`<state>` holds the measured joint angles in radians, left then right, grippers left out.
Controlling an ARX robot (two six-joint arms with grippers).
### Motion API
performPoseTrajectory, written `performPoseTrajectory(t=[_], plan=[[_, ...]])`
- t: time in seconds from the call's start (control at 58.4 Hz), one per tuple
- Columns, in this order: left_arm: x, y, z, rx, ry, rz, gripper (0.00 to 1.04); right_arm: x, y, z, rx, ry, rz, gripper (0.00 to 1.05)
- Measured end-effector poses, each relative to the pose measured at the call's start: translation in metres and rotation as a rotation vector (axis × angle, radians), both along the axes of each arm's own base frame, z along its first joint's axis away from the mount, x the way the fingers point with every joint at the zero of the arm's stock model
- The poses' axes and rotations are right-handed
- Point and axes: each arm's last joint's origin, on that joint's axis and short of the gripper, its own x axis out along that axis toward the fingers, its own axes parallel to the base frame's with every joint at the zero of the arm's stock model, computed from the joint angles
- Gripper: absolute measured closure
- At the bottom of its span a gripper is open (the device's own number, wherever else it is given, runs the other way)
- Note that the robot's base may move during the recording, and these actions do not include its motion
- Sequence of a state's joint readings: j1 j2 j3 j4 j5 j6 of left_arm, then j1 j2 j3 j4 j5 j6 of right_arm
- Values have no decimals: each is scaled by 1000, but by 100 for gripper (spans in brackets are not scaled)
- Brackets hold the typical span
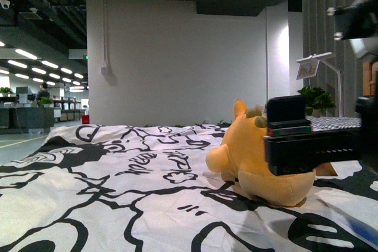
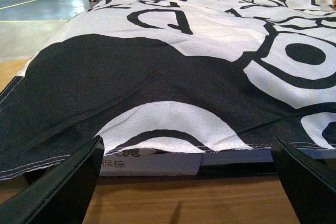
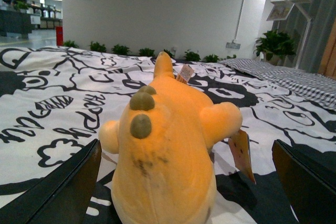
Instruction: Put away toys
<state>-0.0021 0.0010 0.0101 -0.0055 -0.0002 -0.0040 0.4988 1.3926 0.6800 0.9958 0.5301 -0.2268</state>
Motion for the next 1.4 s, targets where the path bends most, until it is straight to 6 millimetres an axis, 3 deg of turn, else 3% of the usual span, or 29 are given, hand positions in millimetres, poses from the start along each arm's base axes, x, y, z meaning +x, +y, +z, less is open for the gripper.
performPoseTrajectory(t=[0.308, 0.496, 0.787, 1.13, 1.404], plan=[[0, 0, 0, 0, 0, 0, 6, 12, 44, 9, -87, -7, 15, 7], [0, 0, 0, 0, 0, 0, 6, 24, 58, 4, -131, 36, -32, 7], [0, 0, 0, 0, 0, 0, 6, 44, 63, 2, -189, 123, -142, 7], [0, 0, 0, 0, 0, 0, 6, 68, 59, 12, -237, 210, -206, 7], [0, 0, 0, 0, 0, 0, 6, 84, 59, 5, -271, 346, -235, 7]])
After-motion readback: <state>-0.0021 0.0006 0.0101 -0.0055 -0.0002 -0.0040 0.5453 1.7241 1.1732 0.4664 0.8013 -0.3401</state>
